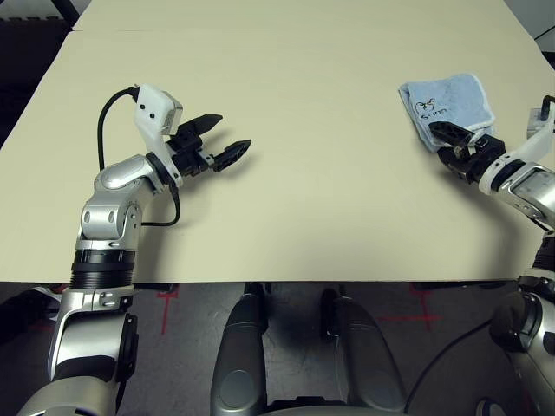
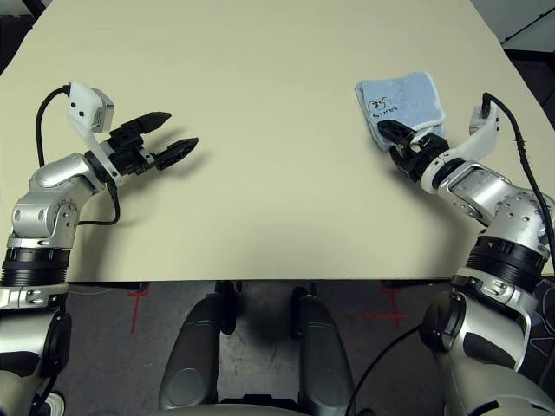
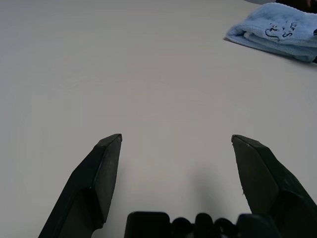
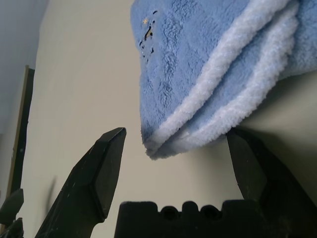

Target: Fold the towel and set it aside.

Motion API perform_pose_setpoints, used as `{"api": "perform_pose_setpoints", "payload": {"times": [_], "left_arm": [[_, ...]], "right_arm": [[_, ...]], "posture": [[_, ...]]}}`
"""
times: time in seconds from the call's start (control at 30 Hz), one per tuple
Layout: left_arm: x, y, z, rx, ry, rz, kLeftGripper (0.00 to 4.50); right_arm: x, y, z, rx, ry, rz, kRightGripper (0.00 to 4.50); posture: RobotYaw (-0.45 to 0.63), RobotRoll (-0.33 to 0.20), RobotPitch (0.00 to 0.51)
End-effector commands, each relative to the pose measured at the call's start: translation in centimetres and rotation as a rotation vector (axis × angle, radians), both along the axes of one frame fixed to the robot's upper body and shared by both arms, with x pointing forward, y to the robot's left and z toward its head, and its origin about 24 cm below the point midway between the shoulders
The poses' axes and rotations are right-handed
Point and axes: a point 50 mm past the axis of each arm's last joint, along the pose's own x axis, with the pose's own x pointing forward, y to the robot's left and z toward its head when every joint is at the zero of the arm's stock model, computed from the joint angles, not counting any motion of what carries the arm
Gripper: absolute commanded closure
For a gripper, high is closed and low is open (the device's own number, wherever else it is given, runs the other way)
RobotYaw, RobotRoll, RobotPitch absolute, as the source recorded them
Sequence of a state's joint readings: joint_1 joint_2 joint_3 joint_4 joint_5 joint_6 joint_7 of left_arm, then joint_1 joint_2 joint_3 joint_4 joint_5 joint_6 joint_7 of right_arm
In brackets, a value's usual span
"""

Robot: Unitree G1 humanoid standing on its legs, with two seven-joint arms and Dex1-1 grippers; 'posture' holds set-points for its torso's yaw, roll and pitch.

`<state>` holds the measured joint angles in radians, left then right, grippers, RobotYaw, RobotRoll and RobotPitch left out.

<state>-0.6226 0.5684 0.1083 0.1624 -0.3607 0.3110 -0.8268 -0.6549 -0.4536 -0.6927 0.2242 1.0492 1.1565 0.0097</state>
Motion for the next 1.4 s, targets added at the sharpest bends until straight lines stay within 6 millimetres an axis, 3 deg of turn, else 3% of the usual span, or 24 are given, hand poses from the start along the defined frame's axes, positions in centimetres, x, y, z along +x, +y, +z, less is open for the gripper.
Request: {"api": "perform_pose_setpoints", "payload": {"times": [0.03,0.27,0.4,0.53,0.73,0.83,0.97,1.13,1.4], "left_arm": [[-0.2,0.1,-0.4,0.007,0.014,-0.003,0.00],[0.0,0.1,-0.6,-0.021,0.021,0.008,0.00],[0.2,0.0,-0.6,-0.061,0.019,0.024,0.00],[-0.1,-0.4,-0.8,-0.141,0.006,0.092,0.00],[-1.1,-0.5,-2.3,-0.223,-0.035,0.295,0.00],[-1.3,0.4,-2.5,-0.240,-0.083,0.439,0.00],[-0.7,2.7,-2.1,-0.244,-0.177,0.702,0.00],[0.3,5.2,-2.3,-0.255,-0.229,0.917,0.00],[1.5,6.0,-3.6,-0.232,-0.251,0.955,0.00]], "right_arm": [[-1.5,-1.0,0.2,-0.082,-0.057,0.023,0.01],[-3.3,-4.0,2.3,-0.244,-0.083,0.055,0.01],[-2.3,-4.3,4.1,-0.372,-0.248,0.065,0.01],[0.5,-2.3,2.9,-0.562,-0.456,0.087,0.01],[4.3,1.7,0.4,-0.570,-0.653,-0.026,0.01],[5.3,2.5,0.3,-0.579,-0.713,-0.149,0.01],[6.7,3.0,0.0,-0.595,-0.666,-0.292,0.01],[7.8,4.9,-0.5,-0.624,-0.634,-0.290,0.01],[8.1,6.5,-0.9,-0.611,-0.650,-0.294,0.01]], "posture": [[-0.01,0.000,0.255],[-0.05,0.000,0.254],[-0.05,0.000,0.247],[-0.03,0.000,0.241],[0.03,0.000,0.232],[0.06,0.000,0.227],[0.07,0.000,0.220],[0.06,0.000,0.214],[0.05,0.000,0.205]]}}
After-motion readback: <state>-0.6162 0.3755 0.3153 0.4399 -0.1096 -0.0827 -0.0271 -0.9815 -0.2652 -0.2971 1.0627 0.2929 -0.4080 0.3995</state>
